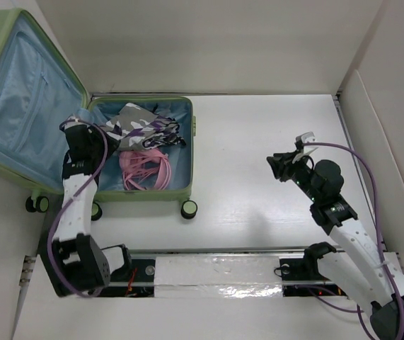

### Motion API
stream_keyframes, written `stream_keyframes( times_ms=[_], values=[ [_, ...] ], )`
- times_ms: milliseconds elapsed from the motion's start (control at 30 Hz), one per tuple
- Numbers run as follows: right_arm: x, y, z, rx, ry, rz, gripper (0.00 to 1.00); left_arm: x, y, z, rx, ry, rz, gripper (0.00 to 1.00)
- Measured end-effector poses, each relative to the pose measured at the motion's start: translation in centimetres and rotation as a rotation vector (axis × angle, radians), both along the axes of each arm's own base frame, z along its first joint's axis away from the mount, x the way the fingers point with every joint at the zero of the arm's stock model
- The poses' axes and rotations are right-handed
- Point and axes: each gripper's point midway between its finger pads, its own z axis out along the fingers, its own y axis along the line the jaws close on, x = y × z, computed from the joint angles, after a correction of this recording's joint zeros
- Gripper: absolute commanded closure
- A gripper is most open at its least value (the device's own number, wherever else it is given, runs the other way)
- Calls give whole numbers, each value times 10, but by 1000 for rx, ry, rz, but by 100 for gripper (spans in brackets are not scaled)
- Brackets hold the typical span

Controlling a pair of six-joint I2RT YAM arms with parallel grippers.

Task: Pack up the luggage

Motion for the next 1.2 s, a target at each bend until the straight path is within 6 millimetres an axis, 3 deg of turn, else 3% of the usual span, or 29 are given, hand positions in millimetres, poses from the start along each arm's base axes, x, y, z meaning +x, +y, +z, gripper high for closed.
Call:
stream_keyframes(
  times_ms=[33, 100, 133, 233, 300, 367, 467, 500, 567, 600, 667, 800, 1000, 1200],
  values=[
    [0, 1, -1, -1, 3, 6, 87, -6, -1, 15, 24, -33, 10, 60],
    [-1, 3, -2, -5, 5, 17, 96, -21, -2, 47, 71, -114, 38, 71],
    [-1, 3, -3, -6, 8, 21, 98, -35, -3, 79, 96, -209, 57, 76],
    [-1, 6, -6, -9, 15, 36, 98, -85, 17, 139, 161, -393, 224, 97],
    [-1, 8, -8, -11, 24, 49, 96, -124, 36, 165, 178, -465, 386, 100],
    [-2, 10, -10, -12, 29, 63, 93, -150, 58, 177, 201, -487, 549, 100],
    [-3, 13, -9, -11, 24, 78, 90, -169, 87, 151, 270, -360, 731, 100],
    [-4, 13, -9, -11, 25, 84, 89, -173, 94, 140, 302, -299, 772, 94],
    [-5, 15, -9, -11, 26, 97, 86, -178, 108, 125, 372, -198, 848, 76],
    [-5, 17, -10, -11, 28, 105, 85, -179, 114, 120, 404, -155, 880, 59],
    [-6, 19, -11, -12, 34, 118, 82, -180, 123, 112, 464, -85, 924, 47],
    [-7, 20, -11, -11, 34, 126, 81, -177, 143, 98, 551, 37, 996, 53],
    [-7, 20, -12, -15, 35, 127, 81, -181, 173, 67, 622, 232, 1070, 53],
    [-12, 31, -16, -15, 46, 196, 81, -159, 184, 79, 652, 254, 1072, 63]
  ],
)
